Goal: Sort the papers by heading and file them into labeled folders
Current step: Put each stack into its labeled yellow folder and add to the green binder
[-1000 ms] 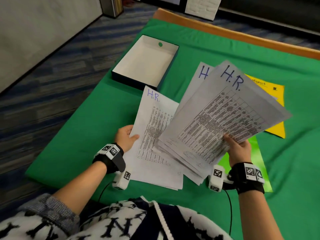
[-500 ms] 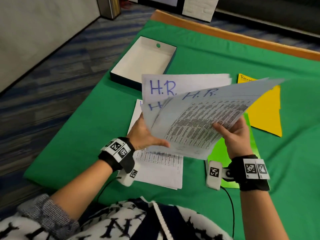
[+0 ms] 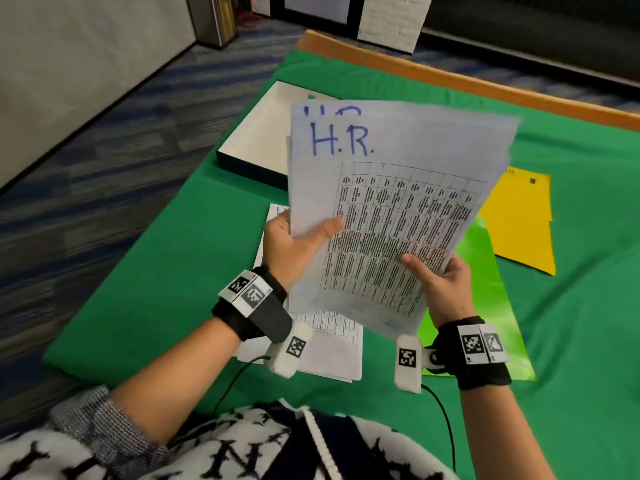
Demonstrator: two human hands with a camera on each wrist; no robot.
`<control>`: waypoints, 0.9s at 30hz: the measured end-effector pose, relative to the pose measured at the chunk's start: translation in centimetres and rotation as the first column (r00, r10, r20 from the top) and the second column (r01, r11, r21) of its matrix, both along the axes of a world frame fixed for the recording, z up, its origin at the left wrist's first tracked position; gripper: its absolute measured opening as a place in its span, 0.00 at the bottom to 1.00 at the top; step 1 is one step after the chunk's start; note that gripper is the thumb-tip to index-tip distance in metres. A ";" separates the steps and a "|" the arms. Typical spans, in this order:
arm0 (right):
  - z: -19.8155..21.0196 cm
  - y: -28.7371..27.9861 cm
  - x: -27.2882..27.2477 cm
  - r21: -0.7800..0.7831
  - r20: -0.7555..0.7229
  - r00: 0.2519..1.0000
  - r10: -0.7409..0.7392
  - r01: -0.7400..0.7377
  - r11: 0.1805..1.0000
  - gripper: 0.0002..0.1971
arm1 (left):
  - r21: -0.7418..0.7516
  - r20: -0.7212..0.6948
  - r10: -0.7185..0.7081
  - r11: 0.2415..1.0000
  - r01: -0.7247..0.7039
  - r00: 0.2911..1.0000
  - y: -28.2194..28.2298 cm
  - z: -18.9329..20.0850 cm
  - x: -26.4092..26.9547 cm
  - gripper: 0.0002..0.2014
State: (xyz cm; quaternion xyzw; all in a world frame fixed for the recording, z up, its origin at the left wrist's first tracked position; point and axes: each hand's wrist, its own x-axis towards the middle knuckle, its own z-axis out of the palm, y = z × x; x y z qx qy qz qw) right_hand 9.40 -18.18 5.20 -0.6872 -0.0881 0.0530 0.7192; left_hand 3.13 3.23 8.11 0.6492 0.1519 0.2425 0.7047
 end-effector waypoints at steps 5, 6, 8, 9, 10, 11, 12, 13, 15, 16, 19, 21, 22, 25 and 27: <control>0.2 0.3 -0.4 0.056 0.011 1.000 -0.011 0.010 0.998 0.12 | 0.024 -0.023 -0.107 0.994 0.108 0.994 -0.5 -0.1 -0.8 0.17; 0.4 0.4 -0.4 0.058 0.016 1.000 -0.003 0.002 0.998 0.14 | 0.017 -0.016 -0.112 0.993 0.113 0.994 -0.6 -0.1 -0.9 0.19; 0.6 0.4 -0.4 0.067 0.015 1.000 0.016 -0.017 0.998 0.16 | 0.032 -0.013 -0.116 0.993 0.116 0.993 -0.7 -0.2 -0.9 0.19; 0.6 0.4 -0.4 0.070 0.014 1.000 0.024 -0.025 0.997 0.17 | 0.038 -0.018 -0.118 0.992 0.118 0.993 -0.7 -0.2 -0.8 0.17; 0.6 0.3 -0.4 0.072 0.013 0.999 0.031 -0.032 0.997 0.18 | 0.040 -0.020 -0.118 0.992 0.119 0.993 -0.6 -0.3 -0.7 0.15; 0.5 0.2 -0.4 0.065 0.009 0.999 0.034 -0.034 0.997 0.18 | 0.048 -0.025 -0.114 0.992 0.116 0.993 -0.6 -0.5 -0.6 0.15; 0.5 0.1 -0.4 0.053 -0.003 0.999 0.046 -0.046 0.998 0.18 | 0.065 -0.035 -0.109 0.992 0.111 0.993 -0.5 -0.7 -0.6 0.15; 0.3 0.1 -0.4 0.022 -0.013 0.998 0.063 -0.063 0.998 0.19 | 0.088 -0.047 -0.103 0.990 0.106 0.994 -0.4 -0.9 -0.6 0.15; -0.6 0.1 -0.7 -0.069 -0.050 0.994 0.101 -0.104 0.992 0.20 | 0.111 -0.056 -0.088 0.989 0.094 0.995 -0.4 -1.3 -0.6 0.14; -1.3 0.1 -0.9 -0.113 -0.089 0.990 0.108 -0.118 0.987 0.21 | 0.106 -0.056 -0.075 0.991 0.080 0.996 -0.4 -1.3 -0.6 0.14; -4.2 -0.2 -1.4 -0.238 -0.210 0.969 0.132 -0.181 0.954 0.18 | 0.030 -0.036 -0.003 1.000 0.004 0.999 -0.6 -0.6 -0.1 0.12; -5.5 -0.8 -1.6 -0.332 -0.235 0.961 0.144 -0.219 0.918 0.11 | -0.021 -0.027 0.073 0.997 -0.073 0.997 -0.6 -0.1 0.5 0.09; -5.9 -1.2 -1.7 -0.355 -0.246 0.960 0.133 -0.217 0.909 0.06 | -0.022 -0.036 0.098 0.995 -0.099 0.995 -0.6 -0.1 0.8 0.06; -6.7 -2.8 -1.6 -0.366 -0.282 0.958 0.059 -0.164 0.916 0.12 | 0.007 -0.121 0.114 0.993 -0.114 0.986 -1.4 -1.0 2.1 0.11; -6.9 -4.2 -1.4 -0.339 -0.277 0.961 0.028 -0.125 0.933 0.08 | 0.079 -0.202 0.098 0.993 -0.083 0.975 -2.8 -2.2 2.6 0.13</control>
